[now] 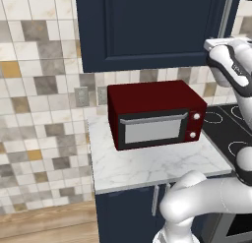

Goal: Get the candle and the beer from the cabinet and move them to the dining counter.

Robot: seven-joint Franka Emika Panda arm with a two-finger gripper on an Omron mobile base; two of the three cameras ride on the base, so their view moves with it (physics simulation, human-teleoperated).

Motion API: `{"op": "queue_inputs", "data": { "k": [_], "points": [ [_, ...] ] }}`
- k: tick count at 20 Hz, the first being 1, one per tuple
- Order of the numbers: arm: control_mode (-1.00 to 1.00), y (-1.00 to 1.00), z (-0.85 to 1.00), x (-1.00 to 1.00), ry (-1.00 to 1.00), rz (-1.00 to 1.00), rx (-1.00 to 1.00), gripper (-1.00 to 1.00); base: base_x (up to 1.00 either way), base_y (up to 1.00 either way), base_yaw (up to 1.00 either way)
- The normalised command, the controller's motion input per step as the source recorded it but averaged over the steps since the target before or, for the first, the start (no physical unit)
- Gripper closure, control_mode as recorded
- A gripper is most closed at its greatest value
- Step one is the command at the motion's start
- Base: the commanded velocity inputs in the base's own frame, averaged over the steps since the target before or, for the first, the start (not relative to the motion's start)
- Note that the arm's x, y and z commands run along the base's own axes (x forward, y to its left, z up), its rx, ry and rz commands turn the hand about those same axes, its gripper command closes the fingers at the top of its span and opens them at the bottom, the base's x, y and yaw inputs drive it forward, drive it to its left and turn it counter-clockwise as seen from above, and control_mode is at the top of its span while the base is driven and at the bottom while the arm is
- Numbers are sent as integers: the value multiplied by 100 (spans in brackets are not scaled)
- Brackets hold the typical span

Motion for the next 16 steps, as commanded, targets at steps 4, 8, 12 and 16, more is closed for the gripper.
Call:
{"op": "queue_inputs", "data": {
  "k": [4,8,12,16],
  "points": [
    [-100,-2,0,21,0,3,0,-100,0,0,0],
    [-100,-7,0,21,0,3,1,-100,0,0,0],
    [-100,-7,0,20,0,3,1,-100,0,0,0],
    [-100,-2,-2,19,0,3,0,100,0,0,0]
  ]
}}
